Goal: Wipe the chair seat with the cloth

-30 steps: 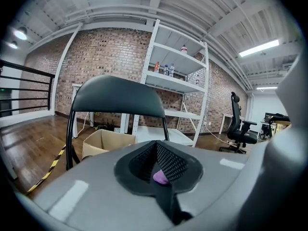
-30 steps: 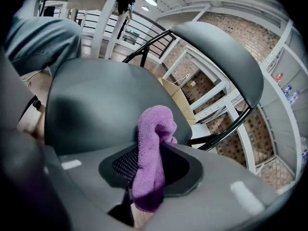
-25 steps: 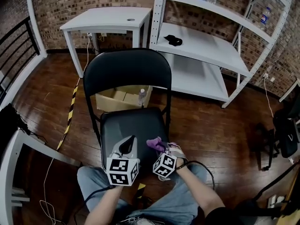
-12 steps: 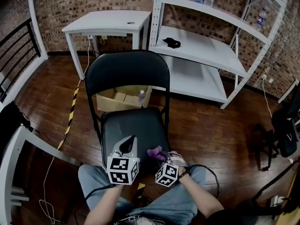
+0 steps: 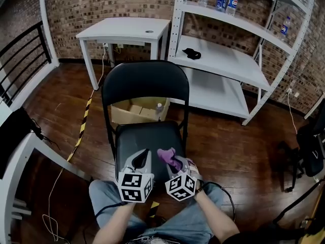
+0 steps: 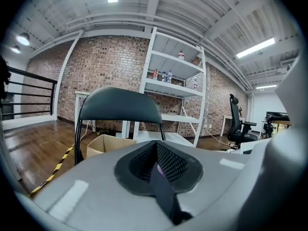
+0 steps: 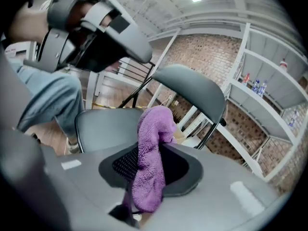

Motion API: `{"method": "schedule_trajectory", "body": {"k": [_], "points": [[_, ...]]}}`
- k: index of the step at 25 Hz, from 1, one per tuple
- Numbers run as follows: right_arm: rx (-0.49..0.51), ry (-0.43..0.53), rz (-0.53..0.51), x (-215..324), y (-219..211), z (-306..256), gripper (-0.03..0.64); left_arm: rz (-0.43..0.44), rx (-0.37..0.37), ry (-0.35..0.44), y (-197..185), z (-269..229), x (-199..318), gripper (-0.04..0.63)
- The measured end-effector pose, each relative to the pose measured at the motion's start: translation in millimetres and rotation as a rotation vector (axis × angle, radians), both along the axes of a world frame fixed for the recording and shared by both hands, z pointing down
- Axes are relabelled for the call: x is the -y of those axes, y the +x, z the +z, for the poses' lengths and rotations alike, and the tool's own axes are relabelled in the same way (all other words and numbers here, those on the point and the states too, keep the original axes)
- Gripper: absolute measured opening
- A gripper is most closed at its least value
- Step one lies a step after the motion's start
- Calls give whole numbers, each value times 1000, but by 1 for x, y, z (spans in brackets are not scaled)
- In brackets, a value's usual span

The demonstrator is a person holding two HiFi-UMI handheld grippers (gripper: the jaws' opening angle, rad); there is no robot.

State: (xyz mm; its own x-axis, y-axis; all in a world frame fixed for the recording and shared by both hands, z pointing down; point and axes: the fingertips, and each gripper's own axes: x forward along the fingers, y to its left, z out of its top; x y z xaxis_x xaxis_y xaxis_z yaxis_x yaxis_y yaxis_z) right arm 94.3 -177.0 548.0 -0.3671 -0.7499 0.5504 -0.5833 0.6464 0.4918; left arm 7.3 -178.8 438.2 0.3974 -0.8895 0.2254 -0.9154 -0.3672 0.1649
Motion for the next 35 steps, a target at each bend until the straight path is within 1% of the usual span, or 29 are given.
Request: {"method": "schedule_trajectory", "body": {"k": [3,9,13,15,23,29,35], "points": [[100,26,10,-2,-15,-32,109,-13,-7,20,-5,-10,-6,3],[322,46,46,-12,-36,-89,109,-40,-25,54,-15,-25,-26,3],[483,34,63,-25,-49,-121,109,-45,-25,69,-17,-30,-43,4],[541,40,66,-32,-52,-135,109,-43,-30,80,-15,-36,-51,3],[678,77,74,-62,-60,-174,109,-32,-38,148,-12,-65,-81,3],[722,96,89,-90,-59,-186,109,-36,-55,176,-14,-75,-108,3],[747,99,104,-124,-62,-189,106,-26,-52,205,-16,-84,-140,3]]}}
